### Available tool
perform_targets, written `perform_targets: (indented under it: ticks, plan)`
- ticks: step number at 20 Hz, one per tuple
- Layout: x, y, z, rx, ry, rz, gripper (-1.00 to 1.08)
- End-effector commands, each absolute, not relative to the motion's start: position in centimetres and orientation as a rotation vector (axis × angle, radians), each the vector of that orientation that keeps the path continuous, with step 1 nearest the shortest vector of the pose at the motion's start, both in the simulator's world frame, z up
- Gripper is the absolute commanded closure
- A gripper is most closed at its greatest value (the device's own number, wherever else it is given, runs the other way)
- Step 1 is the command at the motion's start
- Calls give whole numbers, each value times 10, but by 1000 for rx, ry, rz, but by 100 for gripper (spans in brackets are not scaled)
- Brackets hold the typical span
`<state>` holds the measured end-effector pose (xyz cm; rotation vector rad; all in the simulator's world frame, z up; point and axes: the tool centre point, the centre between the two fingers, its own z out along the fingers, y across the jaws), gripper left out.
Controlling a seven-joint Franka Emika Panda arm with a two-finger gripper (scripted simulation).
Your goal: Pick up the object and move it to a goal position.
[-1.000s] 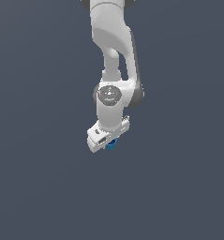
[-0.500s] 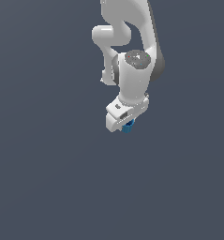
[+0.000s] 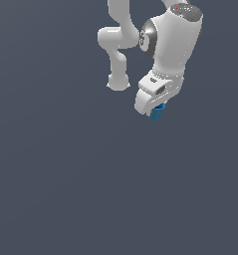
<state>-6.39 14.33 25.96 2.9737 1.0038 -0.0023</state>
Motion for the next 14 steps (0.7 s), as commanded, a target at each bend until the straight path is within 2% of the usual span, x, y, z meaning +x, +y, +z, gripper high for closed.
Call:
perform_targets:
  ticks: [1, 7, 14]
  plan:
    - [-74, 160, 279, 2974, 1003, -2, 108]
    - [-90, 190, 312, 2976, 1003, -1, 108]
    - [-95, 202, 325, 2977, 1003, 0, 108]
